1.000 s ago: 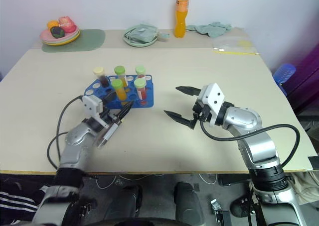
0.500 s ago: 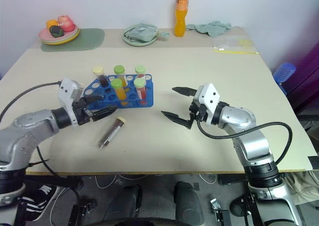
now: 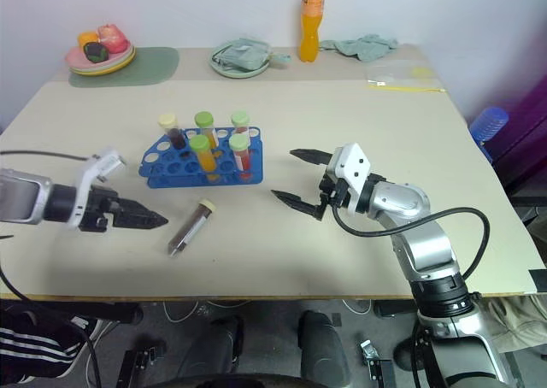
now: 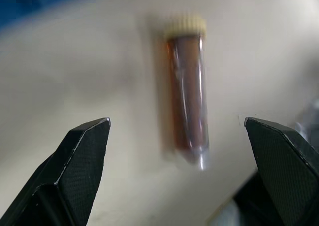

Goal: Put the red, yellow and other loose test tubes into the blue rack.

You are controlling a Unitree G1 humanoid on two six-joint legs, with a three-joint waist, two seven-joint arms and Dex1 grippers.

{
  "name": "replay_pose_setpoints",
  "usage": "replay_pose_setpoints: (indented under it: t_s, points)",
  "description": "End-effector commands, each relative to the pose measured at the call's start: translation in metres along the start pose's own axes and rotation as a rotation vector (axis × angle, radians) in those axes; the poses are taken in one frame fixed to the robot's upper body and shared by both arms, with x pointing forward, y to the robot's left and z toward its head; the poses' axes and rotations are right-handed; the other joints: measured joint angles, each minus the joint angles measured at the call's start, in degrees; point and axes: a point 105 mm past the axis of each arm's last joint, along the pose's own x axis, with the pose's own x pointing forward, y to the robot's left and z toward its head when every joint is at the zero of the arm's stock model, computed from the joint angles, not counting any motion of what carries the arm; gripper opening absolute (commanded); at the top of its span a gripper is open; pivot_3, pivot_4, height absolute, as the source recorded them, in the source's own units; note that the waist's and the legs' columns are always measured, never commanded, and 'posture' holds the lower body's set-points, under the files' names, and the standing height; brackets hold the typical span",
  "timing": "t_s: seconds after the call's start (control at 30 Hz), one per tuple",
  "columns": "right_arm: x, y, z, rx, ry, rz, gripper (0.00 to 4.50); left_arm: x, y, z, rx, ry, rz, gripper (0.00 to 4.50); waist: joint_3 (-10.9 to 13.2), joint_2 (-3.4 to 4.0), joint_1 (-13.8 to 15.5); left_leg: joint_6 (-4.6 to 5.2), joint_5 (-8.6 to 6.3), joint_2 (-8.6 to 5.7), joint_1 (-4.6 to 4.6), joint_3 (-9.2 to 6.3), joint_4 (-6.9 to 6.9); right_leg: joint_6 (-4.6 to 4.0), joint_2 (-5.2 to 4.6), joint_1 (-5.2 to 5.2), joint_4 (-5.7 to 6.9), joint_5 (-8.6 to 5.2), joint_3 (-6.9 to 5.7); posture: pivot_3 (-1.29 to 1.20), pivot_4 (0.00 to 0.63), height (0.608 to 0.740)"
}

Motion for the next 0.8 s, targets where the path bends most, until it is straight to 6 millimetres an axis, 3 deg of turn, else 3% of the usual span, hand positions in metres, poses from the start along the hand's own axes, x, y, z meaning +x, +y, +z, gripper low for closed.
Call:
replay_pose_setpoints:
  t_s: [0.03,0.33,0.57,0.8]
  points:
    - [0.003,-0.001,0.011,-0.039,-0.045,0.008,4.5,0.007,0.001,0.015,0.016,0.045,-0.027,4.45,-0.01,-0.03,-0.03,-0.03,0.02,0.0,-0.09,-0.02,0.03,0.01,0.0,-0.03,-0.01,0.0,-0.02,0.0,0.15,0.74]
    - [0.0,0.001,0.009,-0.033,-0.044,0.017,4.5,0.018,-0.002,0.028,0.061,0.205,-0.061,4.45,-0.02,-0.04,-1.02,-0.02,0.04,-0.02,-0.54,-0.01,0.01,0.08,0.02,-0.58,0.23,0.13,0.01,0.0,0.15,0.74]
    - [-0.016,0.029,0.001,0.086,0.04,0.227,4.5,0.021,-0.005,0.034,0.12,0.309,-0.057,4.45,-0.02,-0.05,-1.48,-0.03,0.05,-0.02,-0.61,0.0,0.11,0.03,0.02,-0.59,0.22,0.07,0.04,0.0,0.15,0.74]
    - [-0.009,0.028,0.002,0.086,0.044,0.222,4.5,0.024,-0.007,0.028,0.121,0.371,-0.059,4.45,-0.02,-0.05,-1.71,-0.01,0.05,0.0,-0.59,-0.01,0.13,0.15,0.04,-0.62,0.33,0.04,0.04,0.0,0.15,0.74]
